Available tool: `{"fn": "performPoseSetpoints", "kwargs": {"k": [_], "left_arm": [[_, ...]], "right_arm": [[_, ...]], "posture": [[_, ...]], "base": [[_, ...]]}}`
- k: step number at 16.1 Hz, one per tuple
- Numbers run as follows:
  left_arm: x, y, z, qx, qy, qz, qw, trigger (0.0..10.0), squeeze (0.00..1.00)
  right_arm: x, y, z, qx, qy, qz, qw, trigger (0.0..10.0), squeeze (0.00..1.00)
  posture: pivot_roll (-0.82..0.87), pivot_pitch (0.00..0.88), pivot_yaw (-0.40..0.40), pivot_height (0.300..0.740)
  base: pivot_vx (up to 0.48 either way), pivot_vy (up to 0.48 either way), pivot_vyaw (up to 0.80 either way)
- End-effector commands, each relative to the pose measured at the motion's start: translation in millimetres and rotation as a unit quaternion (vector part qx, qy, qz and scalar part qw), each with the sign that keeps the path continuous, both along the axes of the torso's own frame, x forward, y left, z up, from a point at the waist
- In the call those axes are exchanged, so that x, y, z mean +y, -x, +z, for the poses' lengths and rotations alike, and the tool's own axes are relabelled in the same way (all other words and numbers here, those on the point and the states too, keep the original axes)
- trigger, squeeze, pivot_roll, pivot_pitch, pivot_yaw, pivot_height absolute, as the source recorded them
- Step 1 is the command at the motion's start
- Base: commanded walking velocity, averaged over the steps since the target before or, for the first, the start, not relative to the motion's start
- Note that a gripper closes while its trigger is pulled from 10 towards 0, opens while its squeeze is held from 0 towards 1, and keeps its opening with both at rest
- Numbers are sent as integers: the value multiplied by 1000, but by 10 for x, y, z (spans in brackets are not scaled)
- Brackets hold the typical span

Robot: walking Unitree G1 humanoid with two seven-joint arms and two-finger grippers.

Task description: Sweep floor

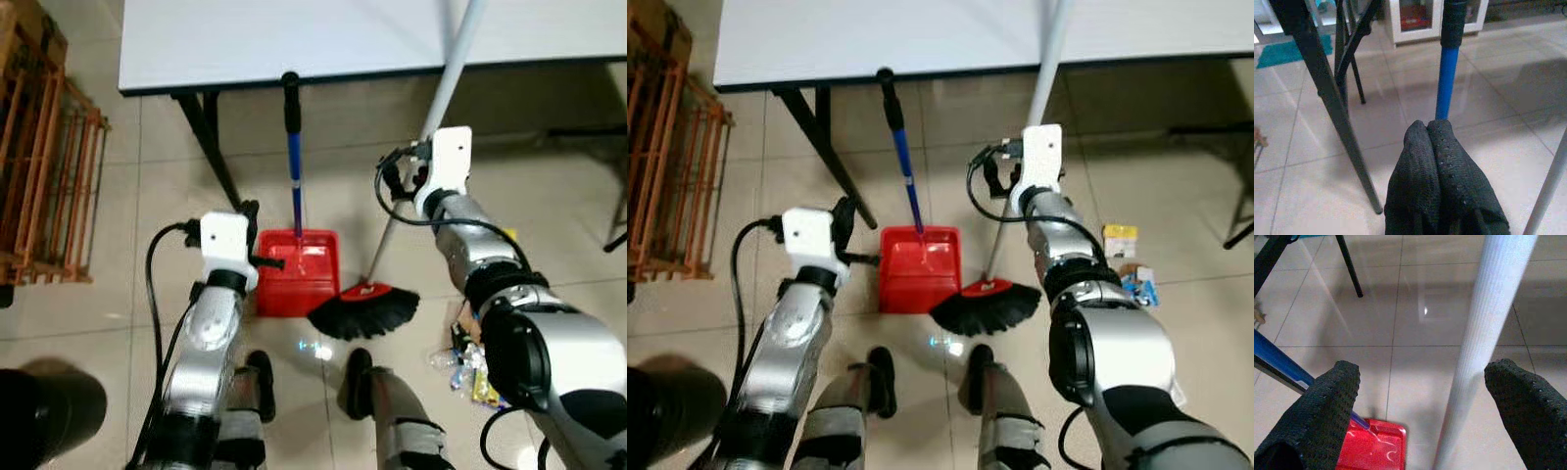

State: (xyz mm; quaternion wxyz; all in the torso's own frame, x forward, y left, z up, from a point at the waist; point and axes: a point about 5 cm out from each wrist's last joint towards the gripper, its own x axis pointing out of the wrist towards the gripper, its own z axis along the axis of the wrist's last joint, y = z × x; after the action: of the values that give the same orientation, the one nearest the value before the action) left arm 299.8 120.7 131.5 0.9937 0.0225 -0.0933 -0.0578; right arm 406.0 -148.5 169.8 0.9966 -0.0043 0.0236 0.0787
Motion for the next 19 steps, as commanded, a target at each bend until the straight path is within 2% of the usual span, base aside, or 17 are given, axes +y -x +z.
{"fn": "performPoseSetpoints", "kwargs": {"k": [1, 3, 5, 6, 7, 10, 11, 12, 16, 19], "left_arm": [[-37, 80, -30, 14, -4, -3, 1000, 10000, 0], [-71, 256, 28, 18, -9, -10, 1000, 10000, 0], [-73, 326, 62, 21, -6, -8, 1000, 10000, 0], [-97, 459, 90, 28, -8, -10, 1000, 10000, 0], [-103, 517, 100, 32, -9, -12, 999, 10000, 0], [-109, 599, 111, 45, -13, -14, 999, 10000, 0], [-117, 607, 118, 48, -13, -16, 999, 10000, 0], [-134, 617, 131, 50, -15, -19, 998, 10000, 0], [-171, 631, 153, 55, -16, -28, 998, 10000, 0], [-135, 617, 159, 58, -20, -29, 998, 10000, 0]], "right_arm": [[-28, 10, -43, 12, -2, -5, 1000, 10000, 0], [-62, -11, 22, 4, 16, -6, 1000, 10000, 0], [-80, -16, 40, 3, 17, -8, 1000, 10000, 0], [-129, -30, 91, -4, 18, -17, 1000, 10000, 0], [-153, -36, 114, -6, 19, -22, 1000, 10000, 0], [-236, -51, 181, -14, 24, -41, 999, 10000, 0], [-265, -53, 194, -15, 26, -48, 998, 2588, 0], [-303, -52, 200, -15, 30, -55, 998, 0, 0], [-357, -41, 181, -13, 36, -65, 997, 0, 0], [-342, -39, 168, -11, 34, -60, 998, 0, 0]], "posture": [[231, 481, 13, 740], [246, 490, 20, 740], [252, 492, 25, 740], [267, 498, 35, 740], [272, 498, 39, 740], [273, 500, 47, 740], [272, 500, 49, 740], [270, 499, 49, 740], [269, 505, 52, 740], [270, 504, 55, 740]], "base": [[0, 0, 0], [0, 0, 0], [0, 0, 0], [0, 0, 0], [0, 0, 0], [0, 0, 0], [0, 0, 0], [0, 0, 0], [0, 0, 0], [0, 0, 0]]}}
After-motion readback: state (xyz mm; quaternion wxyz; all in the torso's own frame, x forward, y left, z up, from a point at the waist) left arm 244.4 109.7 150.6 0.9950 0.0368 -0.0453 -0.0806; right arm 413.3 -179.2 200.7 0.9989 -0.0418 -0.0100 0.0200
